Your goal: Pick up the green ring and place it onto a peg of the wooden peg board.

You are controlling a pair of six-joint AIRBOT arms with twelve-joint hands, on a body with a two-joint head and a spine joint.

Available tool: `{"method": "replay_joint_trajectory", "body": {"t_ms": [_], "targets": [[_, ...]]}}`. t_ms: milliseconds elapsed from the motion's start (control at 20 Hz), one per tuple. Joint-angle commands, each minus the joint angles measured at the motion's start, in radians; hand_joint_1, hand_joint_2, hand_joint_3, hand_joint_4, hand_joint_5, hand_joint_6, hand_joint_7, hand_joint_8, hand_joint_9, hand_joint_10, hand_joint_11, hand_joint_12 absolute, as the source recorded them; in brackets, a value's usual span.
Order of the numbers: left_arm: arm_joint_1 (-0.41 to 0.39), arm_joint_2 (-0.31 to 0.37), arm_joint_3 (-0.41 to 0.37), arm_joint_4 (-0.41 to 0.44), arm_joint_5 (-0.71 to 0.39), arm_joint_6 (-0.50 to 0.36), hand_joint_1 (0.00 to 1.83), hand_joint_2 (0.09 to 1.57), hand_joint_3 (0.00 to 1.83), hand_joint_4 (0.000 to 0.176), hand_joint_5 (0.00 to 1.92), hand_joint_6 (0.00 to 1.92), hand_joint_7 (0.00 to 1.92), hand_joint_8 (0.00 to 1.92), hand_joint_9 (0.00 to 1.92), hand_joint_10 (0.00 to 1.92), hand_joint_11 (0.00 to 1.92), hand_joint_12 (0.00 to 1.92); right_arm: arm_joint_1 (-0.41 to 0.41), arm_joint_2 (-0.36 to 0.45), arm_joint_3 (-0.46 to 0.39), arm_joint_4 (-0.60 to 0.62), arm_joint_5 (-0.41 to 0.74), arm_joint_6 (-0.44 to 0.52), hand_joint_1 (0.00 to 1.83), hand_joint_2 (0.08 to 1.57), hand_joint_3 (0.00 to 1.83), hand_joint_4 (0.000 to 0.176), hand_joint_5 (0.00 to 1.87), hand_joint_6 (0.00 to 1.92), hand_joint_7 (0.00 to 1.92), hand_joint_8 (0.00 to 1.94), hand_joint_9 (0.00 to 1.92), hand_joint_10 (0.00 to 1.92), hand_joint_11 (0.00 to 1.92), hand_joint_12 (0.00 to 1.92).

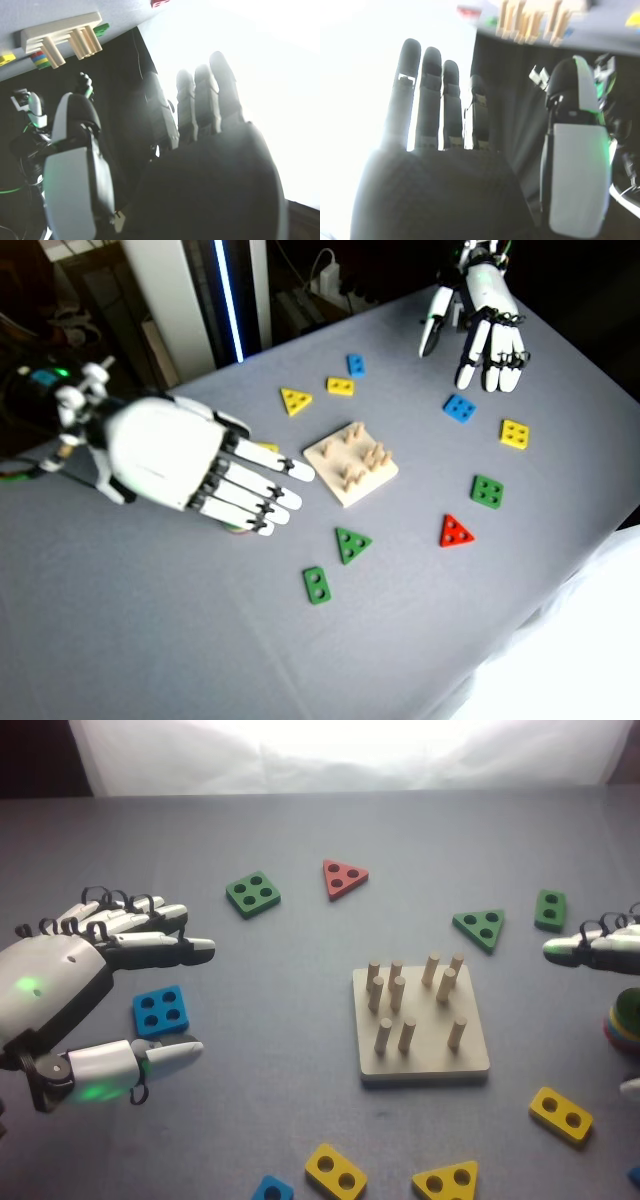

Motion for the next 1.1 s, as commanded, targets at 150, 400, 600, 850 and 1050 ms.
{"method": "replay_joint_trajectory", "body": {"t_ms": [150,400,600,850,1050], "targets": [[-0.007,-0.011,0.004,0.017,-0.126,-0.013,0.82,1.08,0.00,0.045,0.59,0.00,0.30,0.00,0.18,0.00,0.00,0.55,0.017,-0.010,0.028,0.016,0.017,-0.010,1.06,0.85,0.00,0.165,0.30,0.01,0.36,0.00,0.46,0.01,0.22,0.85],[-0.007,-0.014,0.004,0.016,-0.128,-0.023,0.81,1.07,0.00,0.047,0.59,0.00,0.30,0.00,0.19,0.00,0.00,0.53,0.028,-0.025,0.059,0.018,-0.058,-0.024,1.17,0.89,0.00,0.128,0.36,0.00,0.40,0.01,0.53,0.02,0.30,0.87],[-0.007,-0.017,0.004,0.016,-0.131,-0.023,0.81,1.08,0.00,0.049,0.59,0.00,0.30,0.00,0.19,0.00,0.00,0.52,0.032,-0.025,0.066,0.036,-0.078,-0.052,1.17,0.95,0.00,0.132,0.48,0.00,0.51,0.00,0.70,0.02,0.35,1.08],[-0.007,-0.018,0.002,0.016,-0.133,-0.023,0.79,1.08,0.00,0.057,0.59,0.00,0.29,0.00,0.18,0.00,0.00,0.49,0.042,-0.031,0.082,0.057,-0.090,-0.063,1.28,0.99,0.00,0.059,0.70,0.00,0.75,0.01,0.88,0.03,0.57,1.00],[-0.007,-0.019,0.001,0.016,-0.135,-0.023,0.77,1.09,0.00,0.040,0.55,0.00,0.31,0.00,0.18,0.00,0.00,0.49,0.049,-0.039,0.090,0.059,-0.097,-0.066,1.50,1.07,0.02,0.000,0.92,0.01,0.88,0.81,1.00,1.06,0.76,1.09]]}}
